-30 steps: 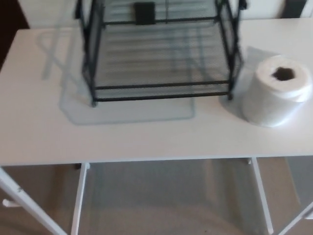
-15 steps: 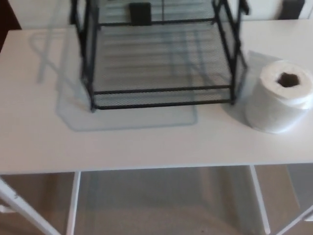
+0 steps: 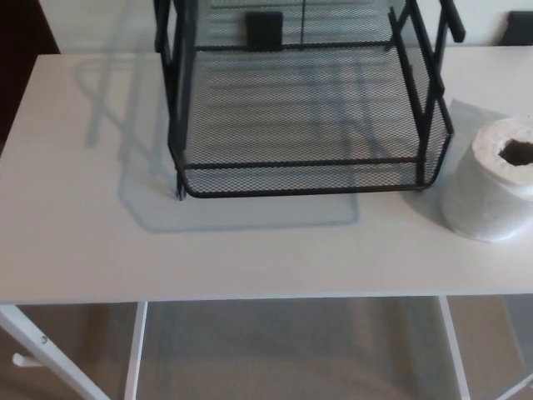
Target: The robot walks towards a desk on which a file tray is kept in the middle and a toilet paper roll is kept on its right. The robot uses its right hand to hook on finger in the gap of the roll and grabs it, lifts it and places it on the tray.
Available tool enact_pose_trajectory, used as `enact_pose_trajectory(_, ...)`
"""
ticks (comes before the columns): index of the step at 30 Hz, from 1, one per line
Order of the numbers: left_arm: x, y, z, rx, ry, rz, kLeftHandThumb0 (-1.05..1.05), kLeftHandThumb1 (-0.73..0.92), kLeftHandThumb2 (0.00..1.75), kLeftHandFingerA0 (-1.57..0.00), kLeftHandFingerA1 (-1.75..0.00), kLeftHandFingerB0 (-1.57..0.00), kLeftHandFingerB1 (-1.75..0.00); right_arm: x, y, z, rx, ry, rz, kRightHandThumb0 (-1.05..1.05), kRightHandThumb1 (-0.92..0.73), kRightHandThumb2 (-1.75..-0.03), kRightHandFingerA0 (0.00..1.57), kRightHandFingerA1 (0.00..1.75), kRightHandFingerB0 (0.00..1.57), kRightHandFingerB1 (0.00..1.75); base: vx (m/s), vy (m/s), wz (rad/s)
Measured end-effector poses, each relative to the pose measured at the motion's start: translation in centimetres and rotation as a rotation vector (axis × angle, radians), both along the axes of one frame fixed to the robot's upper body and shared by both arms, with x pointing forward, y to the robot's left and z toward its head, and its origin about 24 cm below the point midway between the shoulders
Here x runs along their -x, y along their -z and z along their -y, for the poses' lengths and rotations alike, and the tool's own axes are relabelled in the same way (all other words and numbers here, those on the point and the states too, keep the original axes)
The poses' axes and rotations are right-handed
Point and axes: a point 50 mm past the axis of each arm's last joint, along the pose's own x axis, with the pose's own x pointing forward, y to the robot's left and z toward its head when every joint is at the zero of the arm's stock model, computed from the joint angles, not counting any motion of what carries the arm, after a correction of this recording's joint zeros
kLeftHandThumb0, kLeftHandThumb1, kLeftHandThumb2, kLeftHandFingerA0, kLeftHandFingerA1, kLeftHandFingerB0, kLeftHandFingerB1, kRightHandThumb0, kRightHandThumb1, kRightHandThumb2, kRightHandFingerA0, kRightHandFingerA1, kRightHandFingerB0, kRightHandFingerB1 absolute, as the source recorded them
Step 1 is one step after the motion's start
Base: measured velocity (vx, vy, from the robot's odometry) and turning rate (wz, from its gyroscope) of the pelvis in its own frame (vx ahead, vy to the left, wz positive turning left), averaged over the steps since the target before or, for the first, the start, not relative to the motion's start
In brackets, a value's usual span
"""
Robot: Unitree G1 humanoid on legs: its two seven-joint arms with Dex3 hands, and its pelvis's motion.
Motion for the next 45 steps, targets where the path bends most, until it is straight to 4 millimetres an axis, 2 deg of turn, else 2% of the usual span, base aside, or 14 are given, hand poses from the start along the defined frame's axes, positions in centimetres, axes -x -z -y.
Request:
enact_pose_trajectory(1,0.0,0.0,0.0,0.001,-0.002,0.001,-0.81,0.74,1.02,-0.2,-0.55,-0.14,-0.49,0.0,0.0,0.0,0.0,0.0,0.0,-0.37,-0.67,-0.78,0.73,1.34,0.48,0.98,0.0,0.0,0.0)
enact_pose_trajectory(4,-0.1,0.0,0.0,0.001,-0.001,0.004,-0.8,0.74,1.02,-0.19,-0.54,-0.14,-0.48,0.0,0.0,0.0,0.0,0.0,0.0,-0.37,-0.67,-0.78,0.73,1.34,0.48,0.98,0.0,0.0,0.0)
enact_pose_trajectory(5,-0.1,-0.1,0.0,0.0,0.0,0.006,-0.8,0.92,0.69,-0.24,-0.48,-0.15,-0.38,0.0,0.0,0.0,0.0,0.0,0.0,-0.37,-0.67,-0.78,0.73,1.34,0.48,0.98,0.0,0.0,0.0)
enact_pose_trajectory(6,-0.2,-0.1,0.0,0.0,0.002,0.007,-0.8,0.74,1.02,-0.19,-0.55,-0.14,-0.49,0.0,0.0,0.0,0.0,0.0,0.0,-0.37,-0.67,-0.78,0.73,1.34,0.48,0.98,0.0,0.0,0.0)
enact_pose_trajectory(11,0.0,-0.1,0.0,0.0,-0.001,0.008,-0.8,0.74,1.01,-0.19,-0.53,-0.13,-0.48,0.0,0.0,0.0,0.0,0.0,0.0,-0.37,-0.67,-0.78,0.73,1.34,0.48,0.98,0.0,0.0,0.0)
enact_pose_trajectory(12,0.0,-0.1,-0.1,0.0,-0.004,0.008,-0.81,0.92,0.67,-0.21,-0.52,-0.18,-0.41,-0.1,0.0,-0.1,0.002,-0.009,-0.008,-0.63,-0.51,-0.84,0.26,0.54,0.09,0.45,0.0,0.0,0.0)
enact_pose_trajectory(14,0.1,0.0,0.0,0.002,-0.007,0.007,-0.81,0.72,1.01,-0.21,-0.56,-0.15,-0.49,-1.0,0.0,-0.2,0.022,-0.066,-0.053,-0.4,-0.56,-0.56,0.03,0.52,0.02,0.38,0.0,0.0,0.0)
enact_pose_trajectory(16,0.1,0.0,-0.1,0.013,-0.032,0.027,-0.8,0.88,0.66,-0.36,-0.54,-0.22,-0.4,-2.8,-0.6,-0.2,0.047,-0.136,-0.078,-0.44,-0.5,-0.78,0.02,0.56,0.0,0.18,0.0,0.0,0.0)
enact_pose_trajectory(22,-0.2,-0.7,-0.4,0.035,-0.089,0.111,-0.82,0.92,0.68,-0.43,-0.56,-0.21,-0.4,-8.0,-6.9,2.1,0.215,-0.137,0.059,-0.52,-0.57,-0.59,0.0,0.52,0.05,0.41,-0.01,-0.021,0.03)
enact_pose_trajectory(23,-0.2,-0.7,-0.4,0.034,-0.088,0.113,-0.83,0.92,0.68,-0.44,-0.56,-0.22,-0.4,-8.4,-7.4,2.2,0.235,-0.138,0.069,-0.36,-0.49,-1.01,0.06,0.56,0.0,0.52,-0.03,-0.063,0.07)
enact_pose_trajectory(28,-0.5,-1.0,0.0,0.027,-0.052,0.123,-0.89,0.75,0.83,-0.42,-0.58,-0.19,-0.45,-11.9,-11.9,2.2,0.433,-0.201,0.11,-0.85,-0.48,-0.55,0.54,0.83,0.21,0.84,0.0,0.0,0.0)
enact_pose_trajectory(32,-0.7,-1.0,0.1,0.029,-0.049,0.124,-0.87,0.77,0.83,-0.41,-0.58,-0.18,-0.45,-15.0,-17.1,1.3,0.618,-0.294,0.196,-0.71,-0.41,-0.81,0.32,0.62,0.09,0.49,0.0,0.0,0.0)
enact_pose_trajectory(38,-1.0,-1.1,0.3,0.032,-0.037,0.135,-0.83,0.92,0.69,-0.43,-0.56,-0.22,-0.42,-17.8,-20.9,-2.0,0.793,-0.467,0.267,-0.58,-0.58,-0.6,0.3,0.45,0.11,0.2,0.0,0.0,0.0)
enact_pose_trajectory(45,-0.7,-0.8,0.4,0.039,-0.047,0.124,-0.83,0.92,0.67,-0.44,-0.53,-0.22,-0.4,-20.1,-22.5,-6.8,0.988,-0.788,0.179,-0.57,-0.59,-0.57,0.28,0.39,0.06,0.24,0.0,0.0,0.0)
